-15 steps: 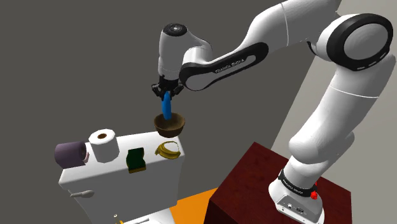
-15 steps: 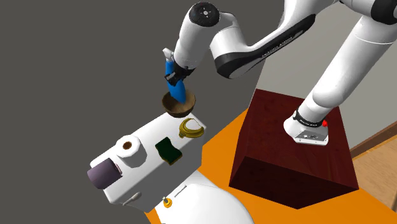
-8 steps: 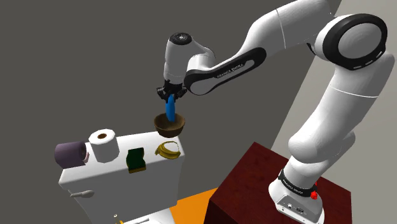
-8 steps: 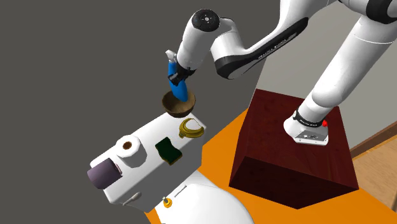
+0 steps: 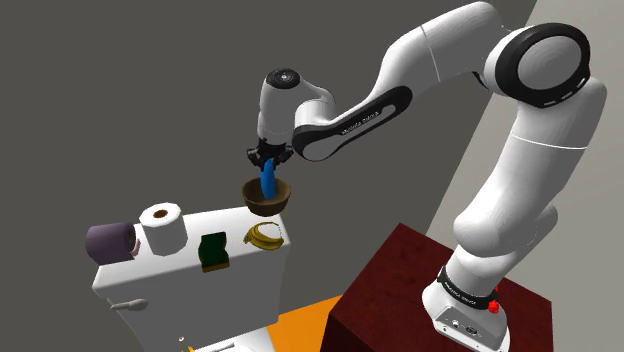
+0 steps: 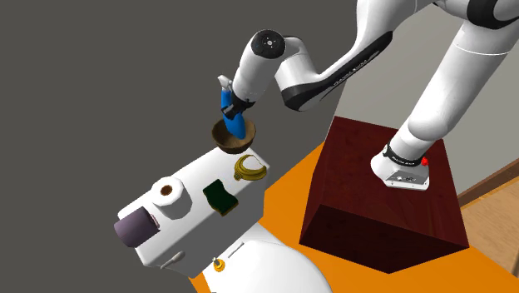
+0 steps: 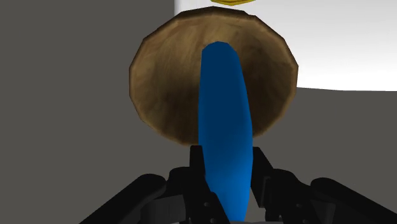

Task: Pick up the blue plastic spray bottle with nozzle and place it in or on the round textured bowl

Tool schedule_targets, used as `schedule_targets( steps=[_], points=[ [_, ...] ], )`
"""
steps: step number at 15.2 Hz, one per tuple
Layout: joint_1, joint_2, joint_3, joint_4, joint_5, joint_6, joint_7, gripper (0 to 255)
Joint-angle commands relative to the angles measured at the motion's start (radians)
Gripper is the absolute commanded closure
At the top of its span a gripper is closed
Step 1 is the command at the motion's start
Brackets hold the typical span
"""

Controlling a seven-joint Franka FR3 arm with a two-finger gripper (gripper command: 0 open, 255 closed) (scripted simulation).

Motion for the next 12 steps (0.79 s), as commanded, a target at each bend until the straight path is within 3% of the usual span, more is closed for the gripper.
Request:
schedule_targets(
  steps=[1, 5, 6, 11, 12],
  points=[
    [0.001, 0.002, -0.001, -0.002, -0.004, 0.003, 0.004, 255],
    [0.001, 0.002, -0.001, -0.002, -0.004, 0.003, 0.004, 255],
    [0.001, 0.002, -0.001, -0.002, -0.004, 0.003, 0.004, 0],
    [0.001, 0.002, -0.001, -0.002, -0.004, 0.003, 0.004, 0],
    [-0.005, -0.034, 0.011, -0.007, 0.041, -0.009, -0.024, 0]
  ],
)
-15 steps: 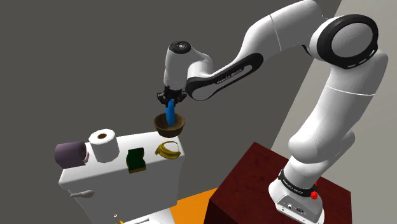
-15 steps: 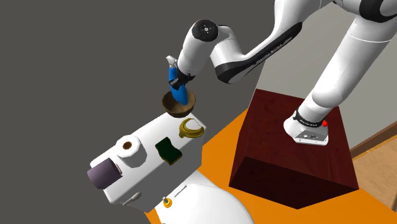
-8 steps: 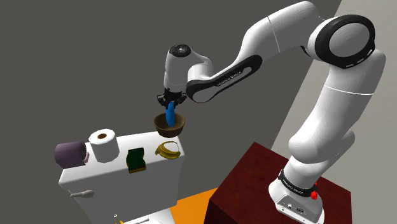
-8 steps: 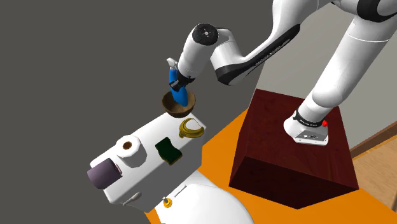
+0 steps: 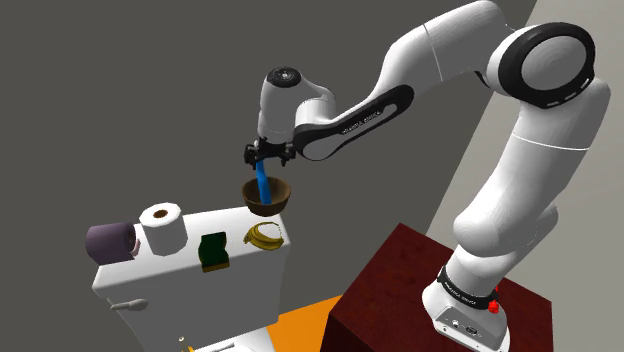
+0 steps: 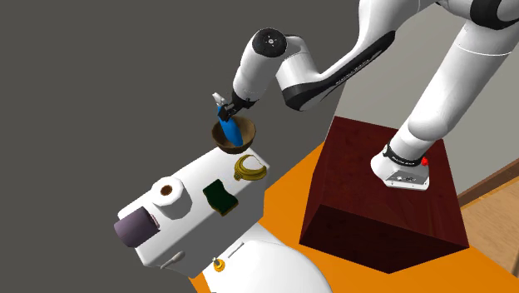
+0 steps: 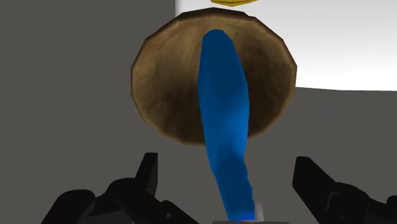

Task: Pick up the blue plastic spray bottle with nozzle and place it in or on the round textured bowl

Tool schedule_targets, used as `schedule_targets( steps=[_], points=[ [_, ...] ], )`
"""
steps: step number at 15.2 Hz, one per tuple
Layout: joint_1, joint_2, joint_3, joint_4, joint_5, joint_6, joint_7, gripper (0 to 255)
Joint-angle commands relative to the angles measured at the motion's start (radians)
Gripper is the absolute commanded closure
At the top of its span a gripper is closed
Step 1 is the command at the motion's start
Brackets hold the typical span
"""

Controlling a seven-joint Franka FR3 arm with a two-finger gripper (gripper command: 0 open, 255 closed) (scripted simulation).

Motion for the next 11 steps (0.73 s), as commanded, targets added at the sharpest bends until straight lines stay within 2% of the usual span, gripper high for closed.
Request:
schedule_targets(
  steps=[1, 3, 11],
  points=[
    [-0.007, -0.054, 0.016, -0.005, 0.07, -0.02, -0.043, 0],
    [-0.009, -0.117, 0.026, -0.007, 0.149, -0.047, -0.093, 0],
    [-0.006, -0.117, 0.024, -0.007, 0.149, -0.047, -0.093, 0]
  ],
)
